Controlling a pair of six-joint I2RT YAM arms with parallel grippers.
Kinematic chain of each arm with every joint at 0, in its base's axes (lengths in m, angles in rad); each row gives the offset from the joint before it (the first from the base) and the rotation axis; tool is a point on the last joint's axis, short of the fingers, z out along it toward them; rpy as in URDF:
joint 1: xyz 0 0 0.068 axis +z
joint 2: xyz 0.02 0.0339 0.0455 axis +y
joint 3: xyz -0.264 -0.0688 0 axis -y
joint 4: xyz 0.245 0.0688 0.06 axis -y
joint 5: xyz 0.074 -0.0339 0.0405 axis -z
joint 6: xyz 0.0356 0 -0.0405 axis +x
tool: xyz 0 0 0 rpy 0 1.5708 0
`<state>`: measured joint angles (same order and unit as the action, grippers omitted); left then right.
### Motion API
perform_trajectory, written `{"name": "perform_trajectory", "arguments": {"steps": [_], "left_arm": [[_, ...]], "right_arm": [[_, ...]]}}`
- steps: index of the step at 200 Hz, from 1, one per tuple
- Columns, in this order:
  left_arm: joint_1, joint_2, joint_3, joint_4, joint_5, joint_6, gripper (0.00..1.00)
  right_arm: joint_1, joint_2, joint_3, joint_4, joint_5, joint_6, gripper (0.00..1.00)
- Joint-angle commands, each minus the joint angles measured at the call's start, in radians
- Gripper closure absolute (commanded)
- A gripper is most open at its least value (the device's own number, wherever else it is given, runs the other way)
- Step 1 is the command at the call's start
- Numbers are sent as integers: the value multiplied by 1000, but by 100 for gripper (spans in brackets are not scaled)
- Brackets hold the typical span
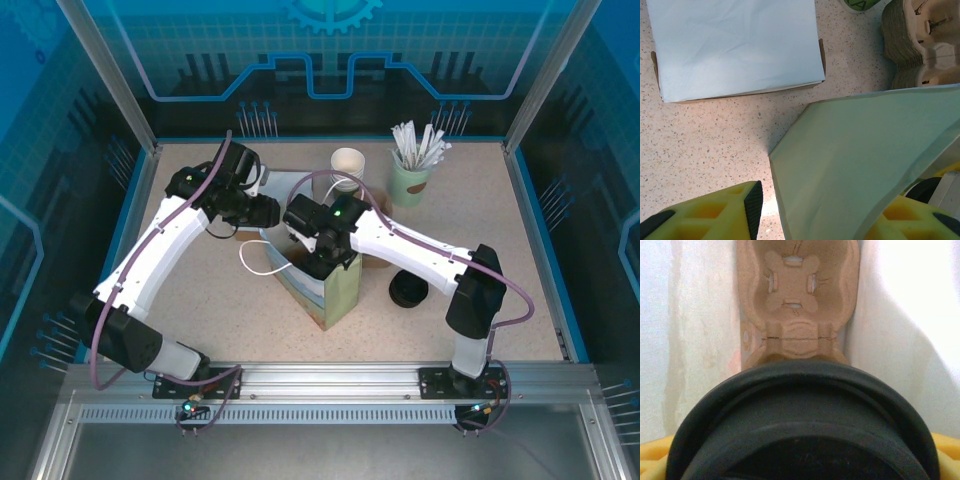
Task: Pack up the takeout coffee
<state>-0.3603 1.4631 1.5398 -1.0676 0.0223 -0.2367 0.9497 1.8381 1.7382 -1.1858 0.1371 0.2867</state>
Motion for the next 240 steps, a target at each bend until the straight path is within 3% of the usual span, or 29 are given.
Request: {"name": "perform_trajectory", "arguments": {"steps": [1,137,240], "left_arm": [[-2,11,-3,-12,4,-3,51],[-2,7,-10,-5,19,-3,51],[4,7,-15,-17,-32,-19,47]], "right_arm": [[-19,-10,30,5,-23,-18,21],[-33,79,116,12,-26,-38,21],[-30,-33,-35,28,-11,-27,21]]}}
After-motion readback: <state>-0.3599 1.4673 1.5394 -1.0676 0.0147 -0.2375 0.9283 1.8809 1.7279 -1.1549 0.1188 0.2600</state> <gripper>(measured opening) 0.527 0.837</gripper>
